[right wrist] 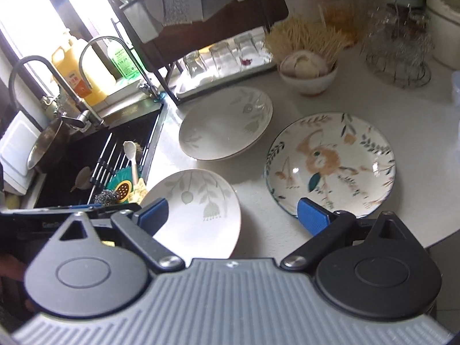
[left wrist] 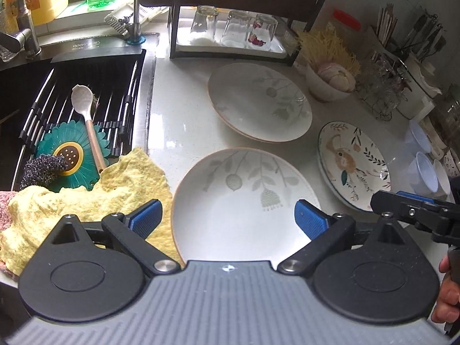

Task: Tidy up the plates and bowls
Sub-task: 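Move the left gripper toward the rim of the white leaf-pattern plate, then close the left gripper on the white leaf-pattern plate's rim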

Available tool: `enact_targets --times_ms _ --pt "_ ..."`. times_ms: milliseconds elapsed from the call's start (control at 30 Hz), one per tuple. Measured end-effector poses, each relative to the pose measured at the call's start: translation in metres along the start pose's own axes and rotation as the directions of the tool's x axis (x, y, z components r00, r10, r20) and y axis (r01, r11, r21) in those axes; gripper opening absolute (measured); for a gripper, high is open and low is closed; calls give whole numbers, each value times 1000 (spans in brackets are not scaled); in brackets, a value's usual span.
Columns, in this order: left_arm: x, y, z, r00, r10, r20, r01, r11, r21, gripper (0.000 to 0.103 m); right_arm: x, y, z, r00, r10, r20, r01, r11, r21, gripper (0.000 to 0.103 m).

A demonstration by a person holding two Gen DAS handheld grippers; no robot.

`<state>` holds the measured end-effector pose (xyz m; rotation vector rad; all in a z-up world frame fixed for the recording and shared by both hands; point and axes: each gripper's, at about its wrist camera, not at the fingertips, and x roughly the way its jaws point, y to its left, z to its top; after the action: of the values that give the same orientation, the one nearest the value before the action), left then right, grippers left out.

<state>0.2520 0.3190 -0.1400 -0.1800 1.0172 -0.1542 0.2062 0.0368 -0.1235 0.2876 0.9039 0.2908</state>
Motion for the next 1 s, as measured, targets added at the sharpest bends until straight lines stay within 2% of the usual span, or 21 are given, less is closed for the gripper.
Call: enact_targets --times_ms 67,133,200,400,467,533,600,833,1000 --pt "10 12 0 1000 -6 -23 6 1000 10 99 19 2 -5 999 -21 -39 22 1000 16 89" --pt "19 23 0 999 -28 -43 29 999 14 98 34 1 -10 996 -24 -82 28 998 48 76" --pt "26 33 -1 996 -74 -49 75 997 18 98 45 -2 -18 993 -16 -113 25 996 81 75" --pt "53 51 1 990 -105 -94 107 994 19 81 65 -10 -34 986 -43 -159 66 988 142 50" --pt "61 55 2 989 -105 -106 109 994 23 74 67 -14 -35 987 -35 -154 63 982 177 46" --pt "67 59 2 987 -107 -118 110 994 18 65 68 -15 -36 987 -48 -154 78 977 196 34" --pt "73 63 2 983 -121 -138 124 992 13 58 70 -14 -36 987 -51 -150 79 979 189 30" --pt "82 64 8 975 -150 -166 161 986 52 33 75 -12 -37 985 -60 -161 91 976 197 29" --pt "85 62 10 977 -137 -165 149 987 58 30 79 -10 -38 987 -45 -152 75 977 198 29"
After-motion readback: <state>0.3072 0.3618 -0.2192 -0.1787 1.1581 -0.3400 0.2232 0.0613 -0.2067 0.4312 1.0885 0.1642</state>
